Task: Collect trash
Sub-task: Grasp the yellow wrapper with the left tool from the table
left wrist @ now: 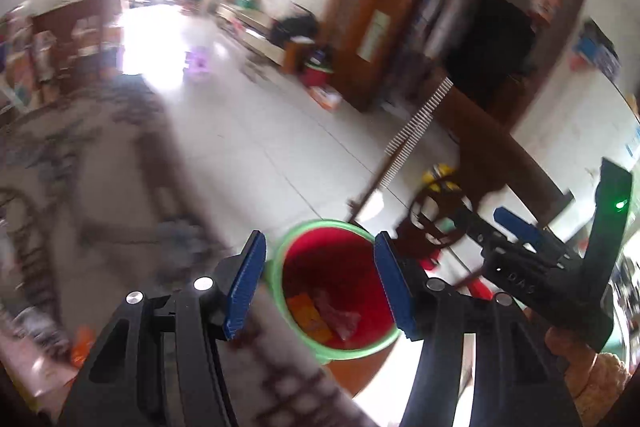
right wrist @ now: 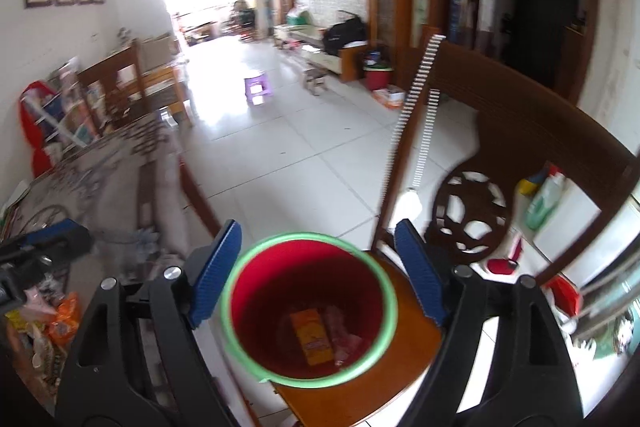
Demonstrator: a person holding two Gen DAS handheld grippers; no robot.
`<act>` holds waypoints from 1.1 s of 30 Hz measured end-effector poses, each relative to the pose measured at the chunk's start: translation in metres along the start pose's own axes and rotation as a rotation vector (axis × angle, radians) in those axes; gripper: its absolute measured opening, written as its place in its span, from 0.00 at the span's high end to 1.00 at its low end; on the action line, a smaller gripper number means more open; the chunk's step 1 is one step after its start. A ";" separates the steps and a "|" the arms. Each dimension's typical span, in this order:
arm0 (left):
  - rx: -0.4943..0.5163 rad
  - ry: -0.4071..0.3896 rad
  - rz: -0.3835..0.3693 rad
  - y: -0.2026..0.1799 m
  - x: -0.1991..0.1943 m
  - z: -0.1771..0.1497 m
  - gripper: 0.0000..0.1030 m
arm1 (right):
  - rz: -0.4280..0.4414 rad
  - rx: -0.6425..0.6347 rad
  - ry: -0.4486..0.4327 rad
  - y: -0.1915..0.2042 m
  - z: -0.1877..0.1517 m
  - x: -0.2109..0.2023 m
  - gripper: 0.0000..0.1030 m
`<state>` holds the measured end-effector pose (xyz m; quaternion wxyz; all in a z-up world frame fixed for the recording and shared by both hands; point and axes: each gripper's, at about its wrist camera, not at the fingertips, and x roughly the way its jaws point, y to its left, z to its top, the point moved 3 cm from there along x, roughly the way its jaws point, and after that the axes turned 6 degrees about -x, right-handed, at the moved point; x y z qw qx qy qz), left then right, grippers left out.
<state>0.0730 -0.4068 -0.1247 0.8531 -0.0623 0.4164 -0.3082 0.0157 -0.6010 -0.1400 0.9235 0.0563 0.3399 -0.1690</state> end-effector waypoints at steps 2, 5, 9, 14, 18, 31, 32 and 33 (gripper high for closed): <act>-0.019 -0.040 0.054 0.020 -0.023 -0.001 0.47 | 0.043 -0.023 0.003 0.020 0.004 0.003 0.25; -0.043 -0.091 0.135 0.049 -0.056 -0.004 0.43 | 0.101 -0.067 0.006 0.054 0.006 0.004 0.25; -0.124 -0.139 0.228 0.108 -0.102 -0.020 0.39 | 0.182 -0.155 0.010 0.112 0.007 0.000 0.25; -0.149 -0.079 0.332 0.189 -0.139 -0.053 0.38 | 0.239 -0.228 0.023 0.175 0.000 -0.014 0.25; -0.027 0.051 0.389 0.235 -0.152 -0.078 0.38 | 0.249 -0.243 0.059 0.217 -0.014 -0.023 0.25; 0.346 0.420 0.353 0.276 -0.084 -0.113 0.27 | 0.160 -0.148 0.065 0.256 -0.040 -0.066 0.20; 0.353 0.436 0.340 0.277 -0.080 -0.115 0.27 | 0.150 -0.143 0.064 0.256 -0.040 -0.068 0.20; 0.359 0.448 0.332 0.279 -0.077 -0.118 0.26 | 0.137 -0.137 0.064 0.256 -0.041 -0.071 0.20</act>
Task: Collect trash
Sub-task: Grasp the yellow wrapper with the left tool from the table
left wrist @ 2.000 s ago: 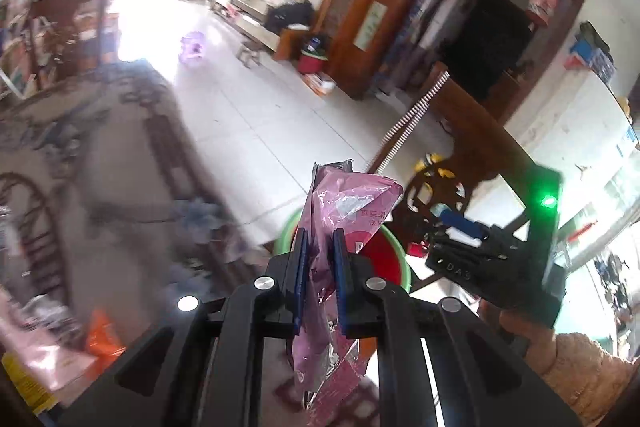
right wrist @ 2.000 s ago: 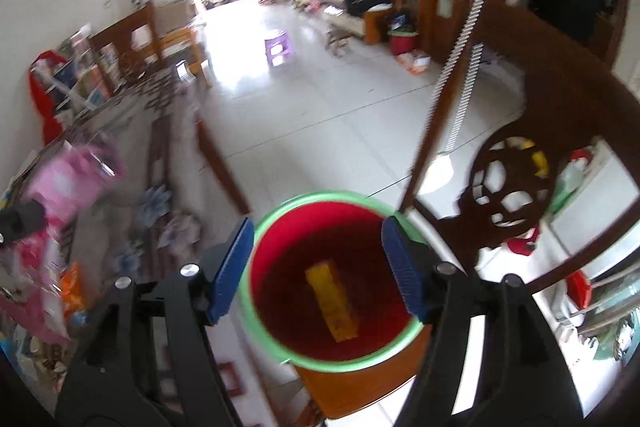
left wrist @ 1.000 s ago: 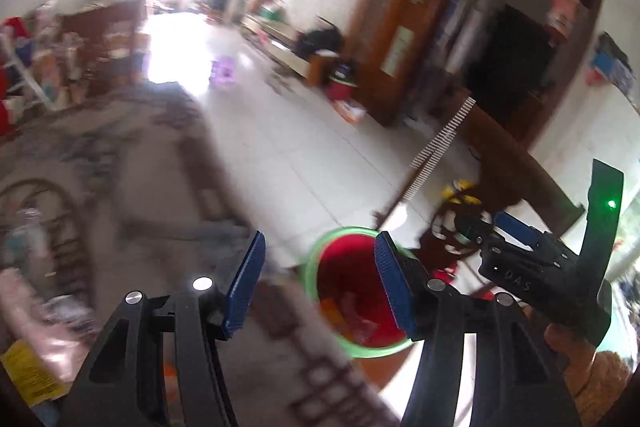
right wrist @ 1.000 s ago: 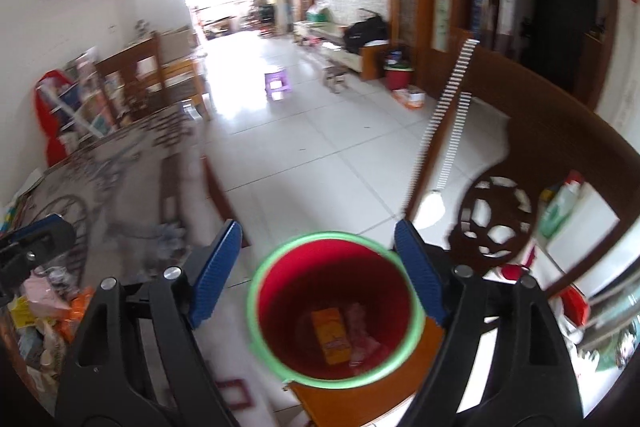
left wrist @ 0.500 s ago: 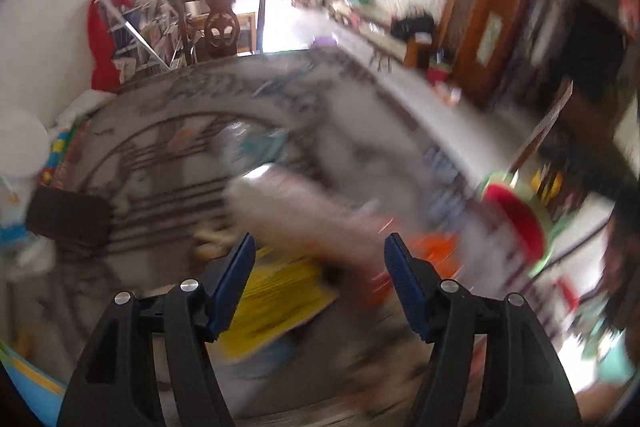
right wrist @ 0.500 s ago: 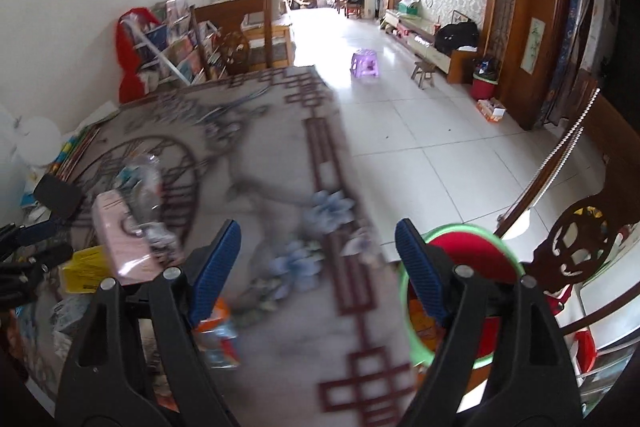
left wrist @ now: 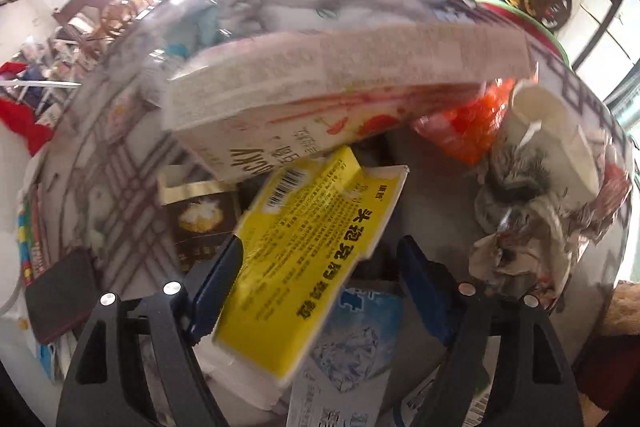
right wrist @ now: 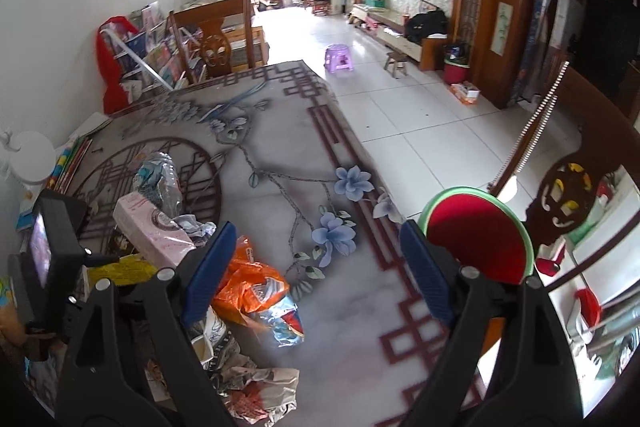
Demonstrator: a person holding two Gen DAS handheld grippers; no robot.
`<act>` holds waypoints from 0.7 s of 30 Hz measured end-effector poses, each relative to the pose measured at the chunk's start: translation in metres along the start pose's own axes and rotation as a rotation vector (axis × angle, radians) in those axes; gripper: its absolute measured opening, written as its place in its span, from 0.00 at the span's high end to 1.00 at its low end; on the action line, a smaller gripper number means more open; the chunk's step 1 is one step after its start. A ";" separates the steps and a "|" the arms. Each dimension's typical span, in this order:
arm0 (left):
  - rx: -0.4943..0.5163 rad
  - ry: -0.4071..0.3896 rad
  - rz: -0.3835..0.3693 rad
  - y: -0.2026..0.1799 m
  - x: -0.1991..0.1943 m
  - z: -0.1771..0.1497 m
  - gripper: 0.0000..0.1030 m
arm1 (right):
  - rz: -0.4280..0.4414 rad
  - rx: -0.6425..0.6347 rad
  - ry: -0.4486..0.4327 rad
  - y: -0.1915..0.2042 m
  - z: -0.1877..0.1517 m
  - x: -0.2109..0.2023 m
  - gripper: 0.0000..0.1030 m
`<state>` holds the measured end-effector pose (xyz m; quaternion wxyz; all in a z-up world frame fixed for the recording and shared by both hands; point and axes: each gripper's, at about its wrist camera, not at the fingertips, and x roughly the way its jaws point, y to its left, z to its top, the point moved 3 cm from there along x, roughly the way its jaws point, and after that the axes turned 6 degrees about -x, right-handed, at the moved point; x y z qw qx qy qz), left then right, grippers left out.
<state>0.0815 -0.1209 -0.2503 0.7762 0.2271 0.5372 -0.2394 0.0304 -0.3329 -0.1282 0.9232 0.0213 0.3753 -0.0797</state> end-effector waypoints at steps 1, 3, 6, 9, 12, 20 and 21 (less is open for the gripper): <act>0.010 0.001 0.003 -0.001 0.002 -0.001 0.26 | -0.006 0.002 0.001 0.001 0.000 0.000 0.20; 0.003 -0.024 0.000 0.002 0.000 -0.003 0.37 | -0.012 0.004 0.003 0.005 0.000 0.000 0.20; -0.091 -0.057 -0.053 0.018 -0.009 -0.004 0.59 | 0.001 -0.007 0.008 0.018 0.002 0.003 0.20; -0.181 -0.087 -0.087 0.035 -0.020 -0.012 0.68 | 0.028 -0.035 0.012 0.035 0.007 0.008 0.20; -0.273 -0.133 -0.112 0.052 -0.037 -0.024 0.68 | 0.079 -0.088 0.025 0.060 0.014 0.017 0.20; -0.527 -0.209 -0.122 0.093 -0.060 -0.058 0.68 | 0.215 -0.252 0.136 0.123 0.018 0.056 0.20; -0.543 -0.203 -0.116 0.098 -0.058 -0.063 0.68 | 0.230 -0.280 0.158 0.133 0.017 0.062 0.20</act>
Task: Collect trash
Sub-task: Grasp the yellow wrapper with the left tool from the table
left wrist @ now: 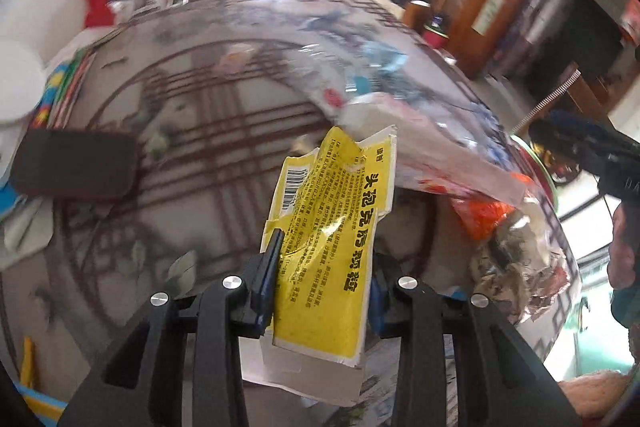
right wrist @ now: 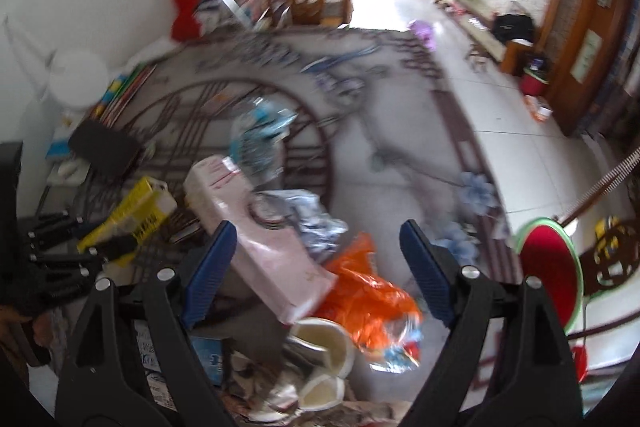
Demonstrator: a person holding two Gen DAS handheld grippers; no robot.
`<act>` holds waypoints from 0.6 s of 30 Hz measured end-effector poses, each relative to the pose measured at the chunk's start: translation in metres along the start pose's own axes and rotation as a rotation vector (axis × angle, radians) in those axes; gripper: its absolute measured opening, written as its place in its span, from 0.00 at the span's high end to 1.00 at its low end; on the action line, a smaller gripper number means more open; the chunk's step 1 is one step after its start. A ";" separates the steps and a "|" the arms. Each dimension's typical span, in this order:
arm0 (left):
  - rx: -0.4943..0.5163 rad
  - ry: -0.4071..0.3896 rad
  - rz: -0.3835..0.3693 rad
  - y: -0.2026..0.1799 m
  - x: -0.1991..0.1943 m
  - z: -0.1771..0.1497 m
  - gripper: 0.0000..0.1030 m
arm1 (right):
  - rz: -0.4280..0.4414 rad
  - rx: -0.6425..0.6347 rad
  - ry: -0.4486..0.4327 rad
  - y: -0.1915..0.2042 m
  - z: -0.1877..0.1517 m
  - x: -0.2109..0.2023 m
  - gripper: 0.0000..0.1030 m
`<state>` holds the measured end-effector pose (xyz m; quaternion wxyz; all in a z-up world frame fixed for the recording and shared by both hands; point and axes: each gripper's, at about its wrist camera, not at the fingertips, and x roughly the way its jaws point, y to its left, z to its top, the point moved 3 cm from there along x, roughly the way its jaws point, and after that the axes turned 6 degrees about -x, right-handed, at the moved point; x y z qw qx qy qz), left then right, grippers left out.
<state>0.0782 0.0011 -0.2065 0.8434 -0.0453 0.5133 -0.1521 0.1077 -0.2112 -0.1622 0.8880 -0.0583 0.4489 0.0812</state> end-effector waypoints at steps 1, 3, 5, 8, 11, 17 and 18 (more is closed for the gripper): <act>-0.020 0.010 0.013 0.009 0.002 -0.003 0.68 | 0.010 -0.015 0.014 0.004 0.001 0.005 0.20; -0.052 0.030 0.033 0.022 0.010 -0.007 0.68 | 0.031 -0.052 0.048 0.014 0.000 0.016 0.20; -0.087 0.043 0.044 0.038 0.014 -0.012 0.67 | 0.046 -0.090 0.072 0.026 0.000 0.024 0.20; -0.152 0.051 0.049 0.055 0.017 -0.016 0.65 | 0.048 -0.118 0.090 0.035 -0.001 0.032 0.20; -0.193 0.043 0.035 0.064 0.018 -0.015 0.50 | 0.046 -0.133 0.101 0.041 0.000 0.038 0.20; -0.176 0.056 0.035 0.065 0.029 -0.013 0.44 | 0.029 -0.154 0.133 0.046 0.000 0.050 0.20; -0.174 0.062 0.032 0.064 0.031 -0.014 0.46 | 0.023 -0.159 0.143 0.047 -0.002 0.052 0.20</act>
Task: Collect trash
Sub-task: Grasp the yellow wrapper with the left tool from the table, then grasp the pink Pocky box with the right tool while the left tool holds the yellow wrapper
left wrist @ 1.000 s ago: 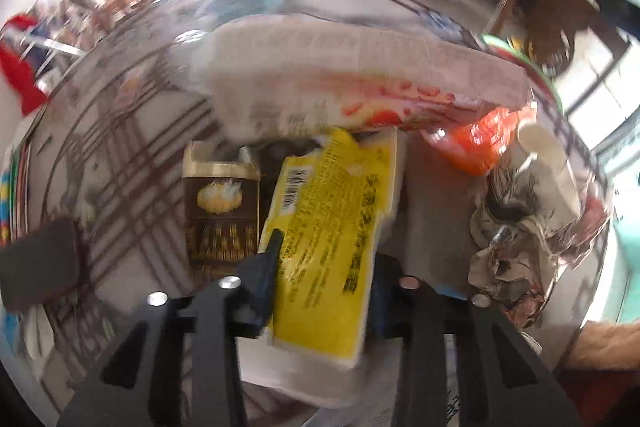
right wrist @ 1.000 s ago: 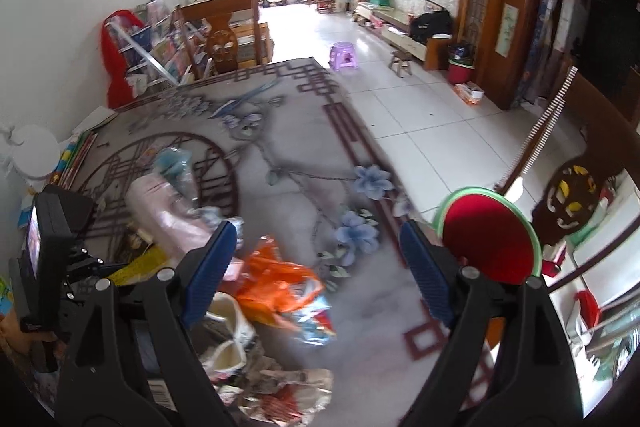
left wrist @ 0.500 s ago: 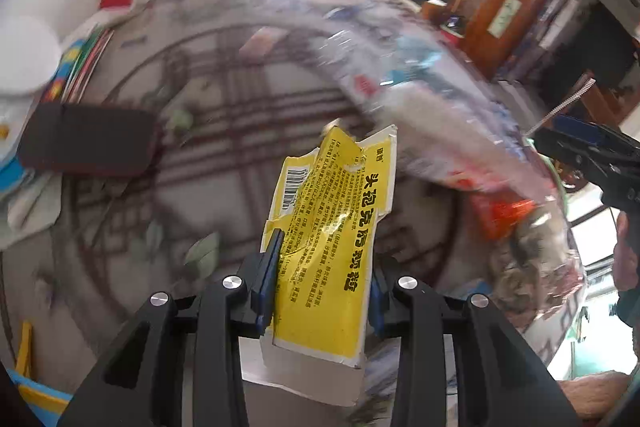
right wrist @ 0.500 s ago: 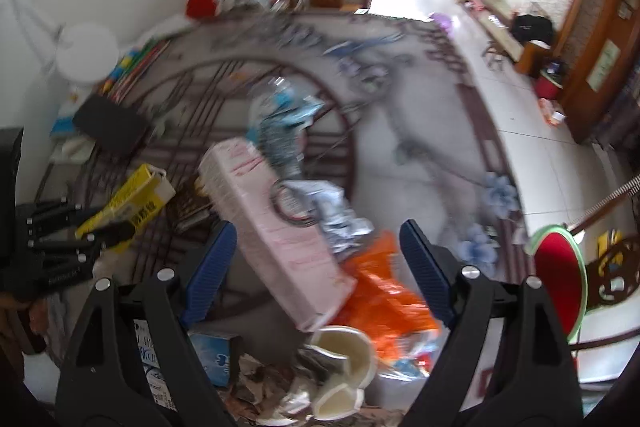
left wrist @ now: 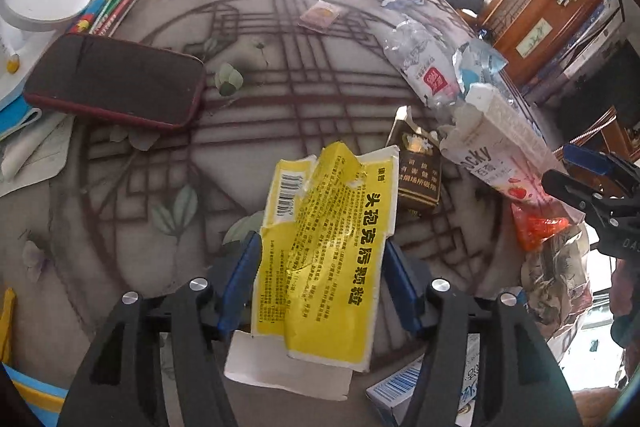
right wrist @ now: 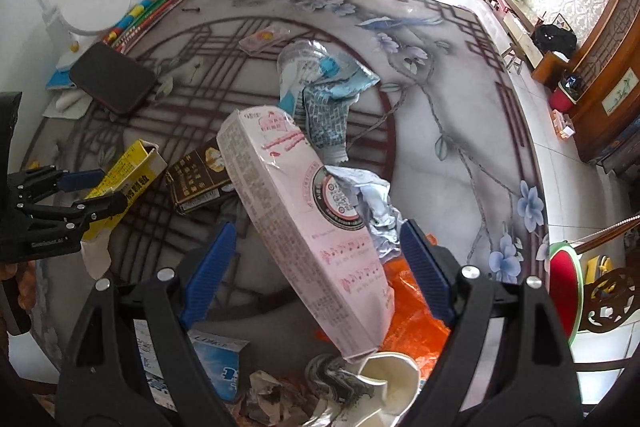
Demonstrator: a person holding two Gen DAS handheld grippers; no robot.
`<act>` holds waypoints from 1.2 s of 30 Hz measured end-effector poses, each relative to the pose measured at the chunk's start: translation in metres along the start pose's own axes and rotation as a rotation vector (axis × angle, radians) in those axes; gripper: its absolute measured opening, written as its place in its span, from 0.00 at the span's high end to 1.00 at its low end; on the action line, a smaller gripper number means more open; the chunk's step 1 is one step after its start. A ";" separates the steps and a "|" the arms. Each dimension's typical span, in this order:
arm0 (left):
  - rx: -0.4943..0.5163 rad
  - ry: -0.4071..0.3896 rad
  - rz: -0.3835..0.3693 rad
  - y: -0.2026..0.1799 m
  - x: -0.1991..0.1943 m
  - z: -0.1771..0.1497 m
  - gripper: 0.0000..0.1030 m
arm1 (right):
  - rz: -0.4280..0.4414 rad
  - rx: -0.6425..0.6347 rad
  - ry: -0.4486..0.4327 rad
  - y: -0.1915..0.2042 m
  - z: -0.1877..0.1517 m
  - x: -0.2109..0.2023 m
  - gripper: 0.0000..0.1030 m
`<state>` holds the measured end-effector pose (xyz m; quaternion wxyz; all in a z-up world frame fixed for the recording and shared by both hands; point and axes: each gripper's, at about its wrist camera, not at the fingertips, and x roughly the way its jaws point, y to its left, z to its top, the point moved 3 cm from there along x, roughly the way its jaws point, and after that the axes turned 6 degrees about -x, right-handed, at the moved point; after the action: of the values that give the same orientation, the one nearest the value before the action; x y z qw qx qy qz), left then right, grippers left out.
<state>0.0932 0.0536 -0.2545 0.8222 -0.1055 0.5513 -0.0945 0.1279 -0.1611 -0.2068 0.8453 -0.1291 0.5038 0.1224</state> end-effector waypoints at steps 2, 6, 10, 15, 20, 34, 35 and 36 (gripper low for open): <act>0.003 0.011 -0.003 -0.002 0.003 -0.003 0.59 | -0.017 -0.003 0.011 0.000 -0.002 0.002 0.35; 0.006 -0.010 0.005 -0.005 -0.001 -0.004 0.65 | 0.011 0.017 0.007 -0.002 -0.002 0.000 0.68; -0.012 -0.076 0.010 -0.008 -0.020 -0.001 0.65 | 0.040 0.042 -0.065 -0.004 0.002 -0.020 0.77; -0.022 -0.181 0.005 -0.020 -0.053 0.009 0.65 | 0.061 0.052 -0.145 -0.005 0.008 -0.047 0.77; -0.050 -0.256 -0.021 -0.034 -0.079 0.017 0.65 | 0.073 0.076 -0.227 -0.008 0.011 -0.076 0.78; 0.031 -0.353 -0.075 -0.109 -0.111 0.021 0.64 | 0.040 0.141 -0.338 -0.037 -0.007 -0.125 0.78; 0.037 -0.354 -0.077 -0.113 -0.111 0.020 0.64 | 0.038 0.146 -0.340 -0.040 -0.009 -0.126 0.78; 0.042 -0.354 -0.079 -0.116 -0.111 0.019 0.64 | 0.035 0.153 -0.342 -0.044 -0.011 -0.128 0.78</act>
<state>0.0648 -0.0263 -0.1171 0.9040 -0.1251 0.3913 -0.1182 0.0745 -0.2160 -0.0947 0.9237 -0.0328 0.3628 0.1186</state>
